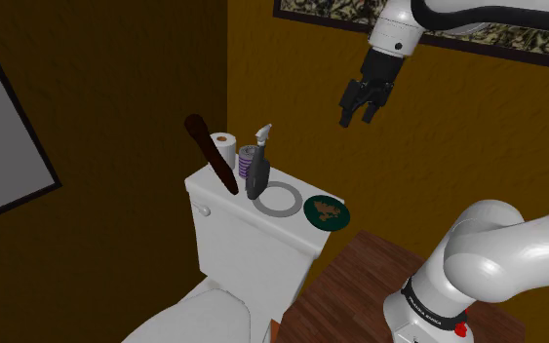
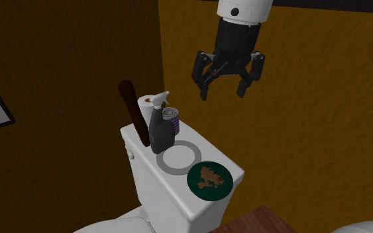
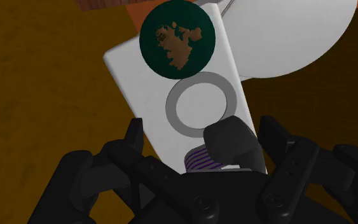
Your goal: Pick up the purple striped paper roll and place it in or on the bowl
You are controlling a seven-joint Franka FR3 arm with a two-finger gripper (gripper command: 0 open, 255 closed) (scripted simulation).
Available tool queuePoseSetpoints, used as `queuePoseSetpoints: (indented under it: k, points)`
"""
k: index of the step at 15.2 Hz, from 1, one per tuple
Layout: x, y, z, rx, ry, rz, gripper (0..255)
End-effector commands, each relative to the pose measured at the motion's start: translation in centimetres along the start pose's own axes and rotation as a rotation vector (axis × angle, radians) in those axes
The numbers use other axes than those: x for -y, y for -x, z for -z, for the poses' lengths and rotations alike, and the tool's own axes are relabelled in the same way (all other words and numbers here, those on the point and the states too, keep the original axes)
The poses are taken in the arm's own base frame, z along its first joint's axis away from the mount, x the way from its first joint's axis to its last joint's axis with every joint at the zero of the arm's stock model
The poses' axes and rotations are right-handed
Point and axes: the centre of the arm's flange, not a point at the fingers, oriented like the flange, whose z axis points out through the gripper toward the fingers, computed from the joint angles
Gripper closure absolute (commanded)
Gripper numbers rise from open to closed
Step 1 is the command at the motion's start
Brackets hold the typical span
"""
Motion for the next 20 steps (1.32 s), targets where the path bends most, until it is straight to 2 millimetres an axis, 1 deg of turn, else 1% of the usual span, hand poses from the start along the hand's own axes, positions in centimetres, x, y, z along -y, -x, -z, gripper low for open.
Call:
queuePoseSetpoints:
  k: [1, 20]
  points:
    - [0.0, 0.0, 0.0, 0.000, 0.000, 0.000, 0]
    - [6.0, -19.1, -16.6, 0.054, 0.065, -0.019, 0]
